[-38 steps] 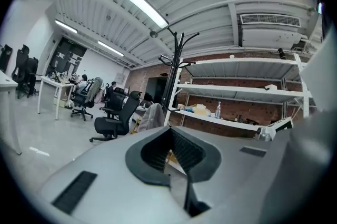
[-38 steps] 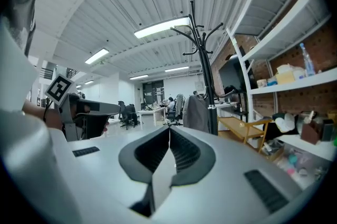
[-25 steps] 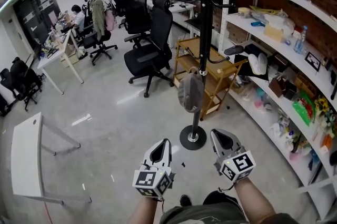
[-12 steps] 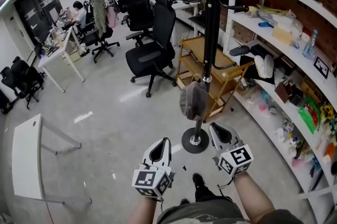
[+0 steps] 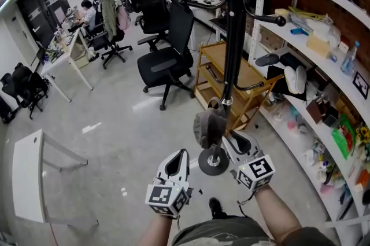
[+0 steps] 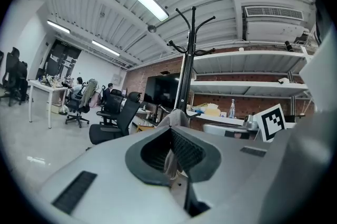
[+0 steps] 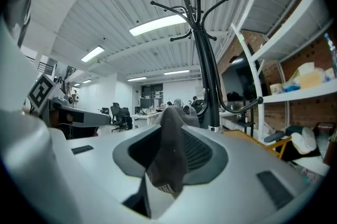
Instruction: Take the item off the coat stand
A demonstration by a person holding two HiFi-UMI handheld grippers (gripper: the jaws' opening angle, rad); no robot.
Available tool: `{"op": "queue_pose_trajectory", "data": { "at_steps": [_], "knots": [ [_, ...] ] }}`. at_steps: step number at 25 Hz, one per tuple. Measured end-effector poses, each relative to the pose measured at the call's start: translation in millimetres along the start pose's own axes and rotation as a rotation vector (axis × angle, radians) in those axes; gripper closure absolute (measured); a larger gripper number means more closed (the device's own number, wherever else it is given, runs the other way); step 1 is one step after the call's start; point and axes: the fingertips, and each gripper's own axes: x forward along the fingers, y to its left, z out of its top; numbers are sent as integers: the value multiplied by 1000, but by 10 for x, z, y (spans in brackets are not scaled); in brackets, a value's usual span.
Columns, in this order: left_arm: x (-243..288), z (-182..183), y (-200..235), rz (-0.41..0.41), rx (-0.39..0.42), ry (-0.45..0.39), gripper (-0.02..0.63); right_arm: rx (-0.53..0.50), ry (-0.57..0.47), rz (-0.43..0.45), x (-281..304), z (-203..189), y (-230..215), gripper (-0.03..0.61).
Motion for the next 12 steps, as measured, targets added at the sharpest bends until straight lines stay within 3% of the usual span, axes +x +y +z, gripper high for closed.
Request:
{"op": "queue_pose_trajectory", "data": {
  "at_steps": [5, 12],
  "knots": [
    [228, 2, 36, 11, -6, 8, 606, -41, 27, 16, 189, -5, -144, 407],
    [454, 3, 75, 24, 5, 15, 606, -63, 51, 60, 421, -26, -236, 359]
  ]
}}
